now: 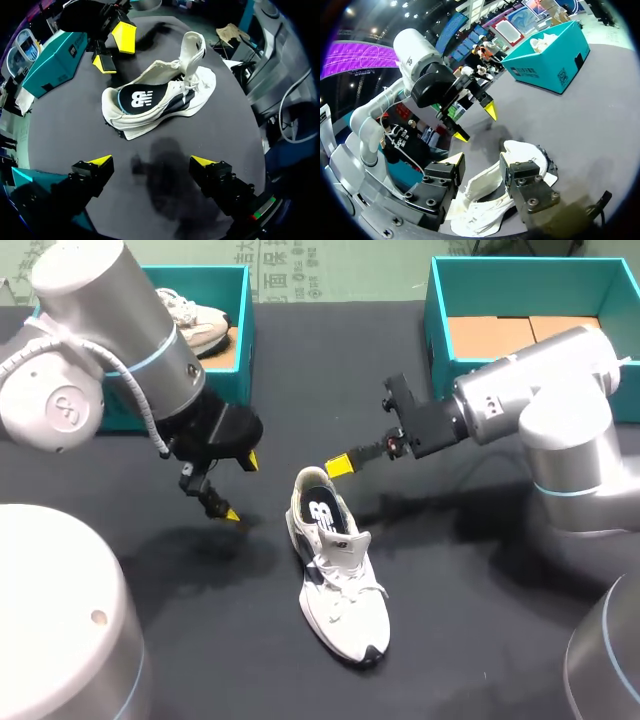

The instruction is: Take the shoe out of the shoebox, open the shoe tongue, remove and reinsert the insole, then place the shoe into the shoebox

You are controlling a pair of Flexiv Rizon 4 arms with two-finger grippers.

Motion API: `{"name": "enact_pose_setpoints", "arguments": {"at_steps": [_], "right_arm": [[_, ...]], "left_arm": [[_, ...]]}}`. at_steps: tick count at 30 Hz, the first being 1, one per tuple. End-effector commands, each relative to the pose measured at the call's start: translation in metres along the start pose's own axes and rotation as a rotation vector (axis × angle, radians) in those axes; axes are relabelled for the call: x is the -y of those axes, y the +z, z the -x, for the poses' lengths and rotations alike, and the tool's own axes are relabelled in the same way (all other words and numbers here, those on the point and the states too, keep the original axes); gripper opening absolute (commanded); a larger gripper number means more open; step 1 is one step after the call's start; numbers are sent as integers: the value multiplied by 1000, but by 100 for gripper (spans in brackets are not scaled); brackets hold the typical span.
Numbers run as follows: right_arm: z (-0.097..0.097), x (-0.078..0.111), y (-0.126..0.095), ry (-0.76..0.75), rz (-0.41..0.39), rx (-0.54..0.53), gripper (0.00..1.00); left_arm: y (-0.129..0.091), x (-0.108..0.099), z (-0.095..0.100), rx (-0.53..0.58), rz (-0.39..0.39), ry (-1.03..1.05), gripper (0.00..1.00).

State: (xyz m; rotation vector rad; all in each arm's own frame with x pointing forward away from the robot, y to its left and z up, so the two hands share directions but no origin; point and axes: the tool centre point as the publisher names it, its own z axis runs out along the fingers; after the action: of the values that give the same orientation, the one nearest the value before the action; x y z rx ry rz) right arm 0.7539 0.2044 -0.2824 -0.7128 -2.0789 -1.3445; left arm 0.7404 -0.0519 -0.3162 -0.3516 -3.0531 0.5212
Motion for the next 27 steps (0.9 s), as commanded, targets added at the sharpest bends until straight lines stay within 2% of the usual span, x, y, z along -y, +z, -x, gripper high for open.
{"name": "enact_pose_setpoints", "arguments": {"at_steps": [1, 4, 8, 13, 16, 19, 20, 23, 24, 27], "right_arm": [[1, -7, -24, 15, -34, 14, 48], [7, -15, -35, 46, -63, 43, 48], [16, -25, -48, 107, -101, 135, 47], [22, -33, -53, 178, -159, 259, 41], [23, -35, -53, 213, -195, 326, 33], [21, -37, -54, 252, -225, 415, 15], [19, -37, -55, 265, -232, 450, 0], [14, -36, -57, 295, -240, 539, 0], [12, -35, -58, 315, -232, 599, 0], [7, -33, -58, 326, -195, 647, 0]], "left_arm": [[-18, -11, -6, -16, 13, 18, 100], [-24, -17, -7, -39, 32, 57, 100], [-35, -23, -9, -63, 27, 111, 100], [-50, -31, -8, -73, 34, 137, 100], [-58, -37, -9, -78, 50, 158, 100], [-68, -48, -8, -78, 60, 157, 100], [-73, -53, -8, -77, 63, 158, 100], [-83, -64, -7, -88, 69, 186, 100], [-88, -70, -6, -94, 89, 203, 100], [-88, -70, -6, -94, 89, 203, 100]]}}
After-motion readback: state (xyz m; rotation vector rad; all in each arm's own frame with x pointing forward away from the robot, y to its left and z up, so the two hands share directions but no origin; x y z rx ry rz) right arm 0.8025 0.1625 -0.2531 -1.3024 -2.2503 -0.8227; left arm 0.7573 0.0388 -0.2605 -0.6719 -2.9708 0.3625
